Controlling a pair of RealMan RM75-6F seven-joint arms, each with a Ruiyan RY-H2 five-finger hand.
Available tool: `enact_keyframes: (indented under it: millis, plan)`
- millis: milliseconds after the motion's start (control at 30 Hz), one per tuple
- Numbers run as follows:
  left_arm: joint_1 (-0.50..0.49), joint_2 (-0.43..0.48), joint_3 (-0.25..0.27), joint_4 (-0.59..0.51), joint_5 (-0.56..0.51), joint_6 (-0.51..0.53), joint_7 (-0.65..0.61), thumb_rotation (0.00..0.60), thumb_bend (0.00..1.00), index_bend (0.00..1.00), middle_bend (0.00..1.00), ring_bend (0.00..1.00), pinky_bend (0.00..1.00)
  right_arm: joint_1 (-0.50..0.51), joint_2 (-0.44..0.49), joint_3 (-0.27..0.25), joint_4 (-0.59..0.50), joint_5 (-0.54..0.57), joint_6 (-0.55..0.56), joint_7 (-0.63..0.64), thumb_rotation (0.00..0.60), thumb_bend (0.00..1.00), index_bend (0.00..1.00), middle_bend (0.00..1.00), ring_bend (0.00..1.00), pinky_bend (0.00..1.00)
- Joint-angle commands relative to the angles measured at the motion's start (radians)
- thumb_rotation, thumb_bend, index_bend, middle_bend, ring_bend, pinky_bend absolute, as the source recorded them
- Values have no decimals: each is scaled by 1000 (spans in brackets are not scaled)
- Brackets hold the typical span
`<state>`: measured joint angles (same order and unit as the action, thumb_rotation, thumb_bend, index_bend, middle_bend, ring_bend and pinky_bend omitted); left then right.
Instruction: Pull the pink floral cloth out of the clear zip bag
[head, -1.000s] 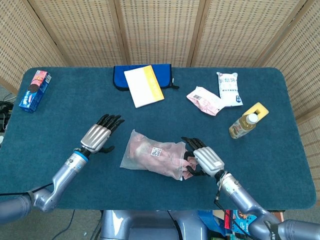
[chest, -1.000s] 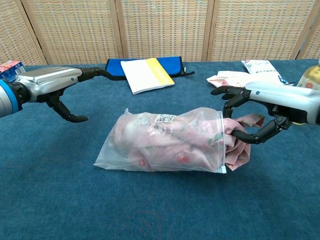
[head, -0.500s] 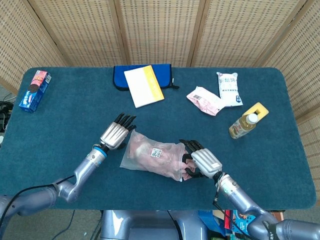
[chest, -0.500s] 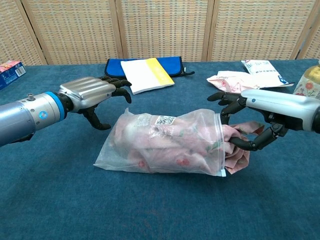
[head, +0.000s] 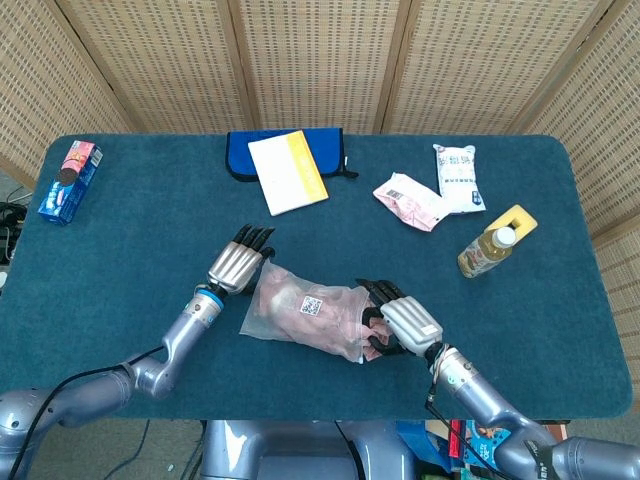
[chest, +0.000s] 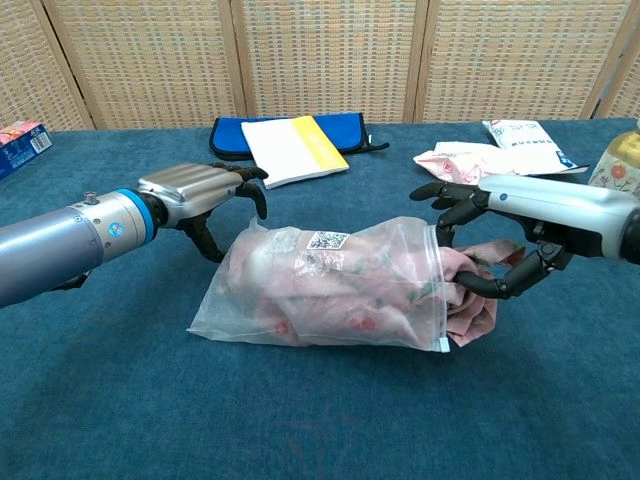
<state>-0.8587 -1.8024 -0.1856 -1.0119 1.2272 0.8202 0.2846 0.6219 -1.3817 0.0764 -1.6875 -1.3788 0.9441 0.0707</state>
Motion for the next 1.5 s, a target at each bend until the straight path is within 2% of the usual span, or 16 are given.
enact_keyframes:
  millis: [33, 100, 233, 300, 600, 900, 1200, 1400, 1500]
  plan:
    - [-5, -7, 0, 5, 0, -2, -2, 600, 297, 339, 0, 0, 0, 1, 0, 3, -3, 1, 1, -4, 600, 672, 696, 0, 0, 0]
    - [-7, -12, 1, 11, -1, 0, 3, 600, 310, 374, 0, 0, 0, 0, 1, 4, -6, 2, 2, -4, 600, 672, 696, 0, 0, 0]
    - [-10, -17, -3, 14, -8, 1, 9, 600, 420, 419, 0, 0, 0, 0, 5, 4, -9, 4, 2, -8, 600, 672, 696, 0, 0, 0]
    - [-10, -14, -3, 13, -11, 0, 8, 600, 439, 424, 0, 0, 0, 0, 6, 4, -10, 5, 1, -8, 600, 671, 696, 0, 0, 0]
    - [-7, -11, 0, 8, -17, 8, 15, 600, 450, 479, 0, 0, 0, -3, 10, 5, -11, 2, 6, -4, 600, 672, 696, 0, 0, 0]
    - [-7, -29, 2, 27, -26, 9, 18, 600, 451, 611, 0, 0, 0, -5, 14, 7, -10, -3, 8, 7, 600, 673, 696, 0, 0, 0]
    - [0, -31, 0, 24, -25, 22, 7, 600, 451, 618, 0, 0, 0, -8, 18, 10, -8, -6, 17, 13, 600, 677, 696, 0, 0, 0]
    - [29, 21, 8, -26, 10, 66, -51, 600, 452, 624, 0, 0, 0, -24, 31, 12, 14, -35, 59, 30, 600, 707, 703, 0, 0, 0]
    - [72, 101, 24, -59, 48, 128, -94, 600, 452, 626, 0, 0, 0, -41, 57, 20, 29, -53, 99, 55, 600, 708, 703, 0, 0, 0]
